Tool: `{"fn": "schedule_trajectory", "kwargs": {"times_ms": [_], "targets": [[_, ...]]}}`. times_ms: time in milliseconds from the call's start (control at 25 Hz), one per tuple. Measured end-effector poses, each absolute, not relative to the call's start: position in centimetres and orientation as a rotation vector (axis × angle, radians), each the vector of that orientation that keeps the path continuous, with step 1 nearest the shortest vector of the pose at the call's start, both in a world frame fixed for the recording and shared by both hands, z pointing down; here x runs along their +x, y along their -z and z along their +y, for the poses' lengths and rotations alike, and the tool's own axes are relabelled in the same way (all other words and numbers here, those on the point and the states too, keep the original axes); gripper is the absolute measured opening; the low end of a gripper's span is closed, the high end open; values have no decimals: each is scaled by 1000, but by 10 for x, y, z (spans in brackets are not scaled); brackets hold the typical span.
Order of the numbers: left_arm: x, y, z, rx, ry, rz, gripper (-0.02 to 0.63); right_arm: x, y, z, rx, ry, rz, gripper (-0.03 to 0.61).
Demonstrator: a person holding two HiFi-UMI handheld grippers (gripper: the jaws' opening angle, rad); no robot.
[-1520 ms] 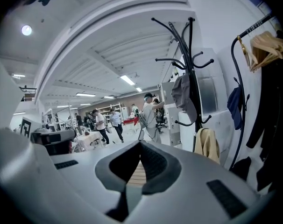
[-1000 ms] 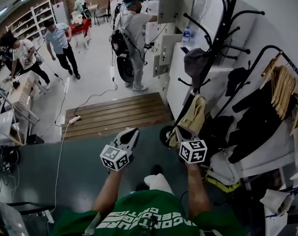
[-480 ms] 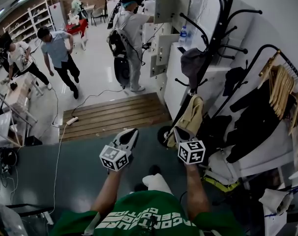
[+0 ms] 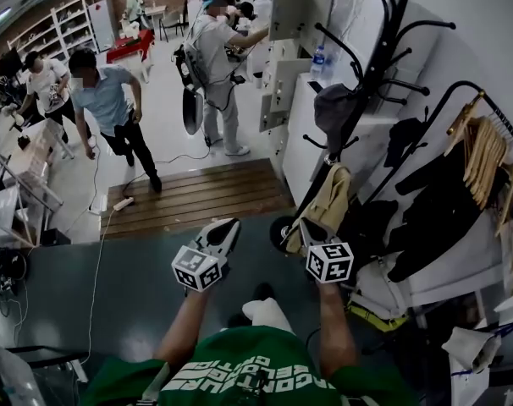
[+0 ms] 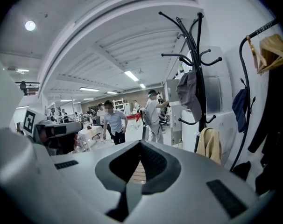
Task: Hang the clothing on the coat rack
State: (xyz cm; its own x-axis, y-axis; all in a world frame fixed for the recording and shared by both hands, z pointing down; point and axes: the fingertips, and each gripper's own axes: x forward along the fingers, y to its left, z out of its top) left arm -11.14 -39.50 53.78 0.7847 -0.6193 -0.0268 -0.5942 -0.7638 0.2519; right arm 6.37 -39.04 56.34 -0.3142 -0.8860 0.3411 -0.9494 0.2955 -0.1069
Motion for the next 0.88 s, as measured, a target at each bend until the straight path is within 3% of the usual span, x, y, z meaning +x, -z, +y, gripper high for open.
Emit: {"fn": "schedule_trajectory", "kwargs": {"times_ms": [880], "targets": [[-111, -540, -388, 2754, 147, -932, 3, 68, -573, -381, 1713, -428, -2311, 8]]}}
